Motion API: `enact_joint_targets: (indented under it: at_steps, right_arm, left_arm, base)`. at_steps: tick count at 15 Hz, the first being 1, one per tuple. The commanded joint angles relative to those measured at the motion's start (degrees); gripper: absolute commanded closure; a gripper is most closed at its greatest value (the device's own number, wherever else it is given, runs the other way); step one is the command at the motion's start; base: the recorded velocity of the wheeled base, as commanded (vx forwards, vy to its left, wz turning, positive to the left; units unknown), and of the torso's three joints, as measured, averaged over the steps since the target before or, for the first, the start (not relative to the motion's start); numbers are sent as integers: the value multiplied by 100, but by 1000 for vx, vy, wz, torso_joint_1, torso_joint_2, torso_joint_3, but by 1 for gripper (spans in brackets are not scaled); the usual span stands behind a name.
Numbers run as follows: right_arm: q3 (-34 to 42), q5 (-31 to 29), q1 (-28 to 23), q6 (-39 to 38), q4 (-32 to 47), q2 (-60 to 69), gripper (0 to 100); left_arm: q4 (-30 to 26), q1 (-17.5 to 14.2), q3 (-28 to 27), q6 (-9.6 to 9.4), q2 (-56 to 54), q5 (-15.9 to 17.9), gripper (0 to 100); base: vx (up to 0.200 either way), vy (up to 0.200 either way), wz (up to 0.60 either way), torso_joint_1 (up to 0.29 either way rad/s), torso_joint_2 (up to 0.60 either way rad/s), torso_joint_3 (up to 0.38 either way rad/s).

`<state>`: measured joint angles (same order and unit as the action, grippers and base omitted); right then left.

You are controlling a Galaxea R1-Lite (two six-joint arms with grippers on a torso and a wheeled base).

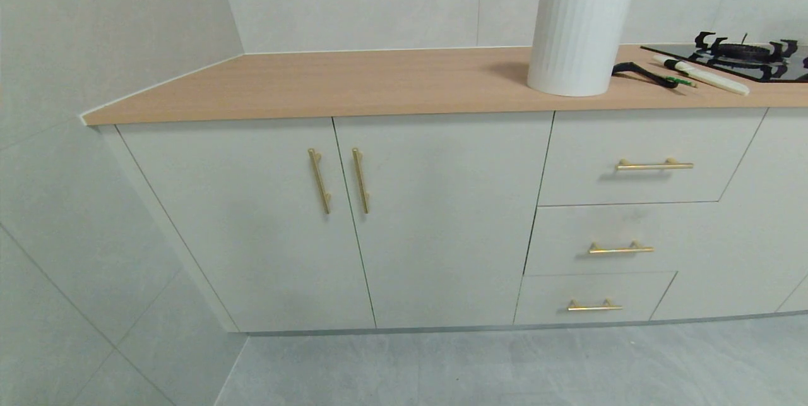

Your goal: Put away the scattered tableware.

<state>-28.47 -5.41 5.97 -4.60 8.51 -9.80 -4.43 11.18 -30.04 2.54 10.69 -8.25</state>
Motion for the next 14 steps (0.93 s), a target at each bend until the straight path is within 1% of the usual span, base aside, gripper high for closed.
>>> enact_joint_targets:
  at_steps: [1, 2, 4, 5, 6, 8, 9, 10, 11, 12, 13, 14]
  right_arm:
    - [87, 84, -632, 161, 98, 760, 0]
    - [157, 93, -659, 284, 125, 831, 0]
    - [394, -30, -624, 433, 116, 971, 0]
    - [614, -48, -615, 433, 72, 971, 0]
    - [807, -48, -615, 416, 28, 971, 0]
    - [1379, -48, -615, 407, -130, 971, 0]
    - [1493, -48, -615, 407, -174, 971, 0]
    - [2266, -39, -615, 433, -763, 971, 0]
    - [2732, -30, -615, 442, -1299, 971, 0]
    - [2847, 5, -615, 433, -1440, 971, 0]
    - [2847, 23, -615, 416, -1211, 971, 0]
    - [2847, 31, -615, 416, -1141, 971, 0]
  left_arm:
    - [21, -169, 288, -166, -507, -300, 0]
    - [21, -248, 332, -236, -507, -405, 0]
    - [161, -740, 560, -508, -551, -432, 0]
    - [82, -1074, 701, -693, -964, -256, 0]
    - [12, -1118, 938, -895, -1069, -54, 0]
    - [144, -1118, 1395, -904, -1069, -185, 0]
    - [144, -1118, 1466, -904, -1069, -185, 0]
    - [161, -1118, 1993, -930, -1069, -185, 0]
    - [196, -1118, 2327, -939, -1069, -212, 0]
    - [469, -1118, 2670, -930, -1069, -212, 0]
    - [838, -1118, 3004, -930, -1069, -229, 0]
    - [671, -1118, 3004, -825, -1069, -203, 0]
  base:
    - [0, 0, 0, 0, 0, 0]
    - [0, 0, 0, 0, 0, 0]
    - [0, 0, 0, 0, 0, 0]
    - [0, 0, 0, 0, 0, 0]
    - [0, 0, 0, 0, 0, 0]
    - [0, 0, 0, 0, 0, 0]
    - [0, 0, 0, 0, 0, 0]
    - [0, 0, 0, 0, 0, 0]
    - [0, 0, 0, 0, 0, 0]
    - [0, 0, 0, 0, 0, 0]
    - [0, 0, 0, 0, 0, 0]
    - [0, 0, 0, 0, 0, 0]
